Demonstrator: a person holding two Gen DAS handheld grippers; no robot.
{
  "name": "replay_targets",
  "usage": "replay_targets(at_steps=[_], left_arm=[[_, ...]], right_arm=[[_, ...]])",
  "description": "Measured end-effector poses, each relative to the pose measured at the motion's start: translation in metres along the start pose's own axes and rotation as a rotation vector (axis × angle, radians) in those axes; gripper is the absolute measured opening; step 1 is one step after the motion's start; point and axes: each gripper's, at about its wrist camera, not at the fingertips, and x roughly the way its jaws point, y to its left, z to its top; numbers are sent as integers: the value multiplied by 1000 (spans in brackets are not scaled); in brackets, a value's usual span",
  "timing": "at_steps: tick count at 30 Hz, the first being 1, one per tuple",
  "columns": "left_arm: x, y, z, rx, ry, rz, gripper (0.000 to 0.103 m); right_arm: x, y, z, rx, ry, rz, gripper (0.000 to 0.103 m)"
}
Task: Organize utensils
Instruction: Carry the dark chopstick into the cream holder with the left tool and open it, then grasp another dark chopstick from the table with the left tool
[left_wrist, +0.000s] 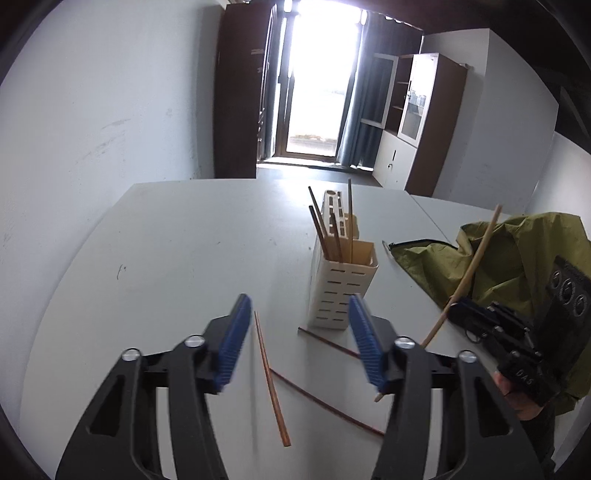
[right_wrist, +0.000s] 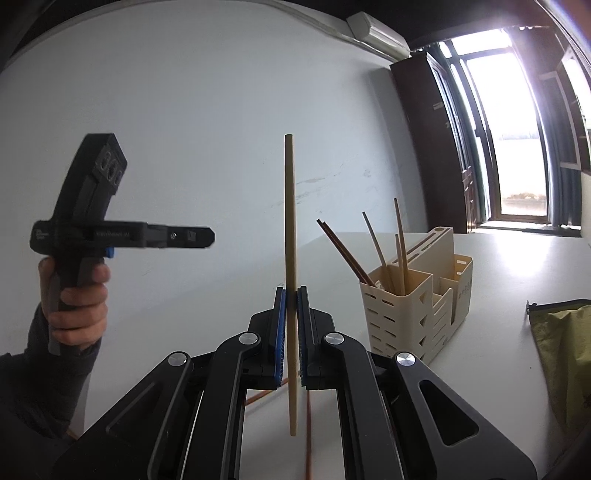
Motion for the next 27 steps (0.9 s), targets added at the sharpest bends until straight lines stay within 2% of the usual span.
replay_targets(at_steps=[3,5,7,9,10,12,14,15,16,17,19,20,24,27], left_arm=[[76,13,-26,22,137,77,72],[123,33,-39,-21,201,184,65],[153,60,-43,-73,218,295,62],[172,86,-47,-111,218,448,62],[179,99,-51,-139,232,473,63],[193,120,-65,-188,305,462,66],[206,131,-81,-180,340,494,63],[212,136,-89,-186,349,489,57],[208,141,-92,-197,303,480,53],[208,146,-95,-213,292,459,49],[210,153,-98,-246,283,373,20],[213,152,-98,-227,292,402,5],[221,155,-100,-204,288,385,5],[214,167,-102,-290,277,267,4]], right_arm=[[-4,-3,2,2,-13,-5,7],[-4,-4,2,2,-15,-6,7],[-3,-5,2,0,-14,-8,7],[-1,-6,1,-3,-11,-7,7],[-1,-6,1,-4,-9,-9,7],[0,-6,0,-6,-7,-10,7],[0,-7,0,-2,-8,-9,7],[0,-6,-1,-1,-7,-8,7],[1,-6,-1,-4,-6,-9,7],[1,-6,-1,-5,-6,-9,7],[3,-6,-2,-1,-5,-7,7],[4,-6,-3,0,-6,-9,7],[7,-9,-6,12,-3,-11,7],[7,-10,-8,15,-6,-15,7]])
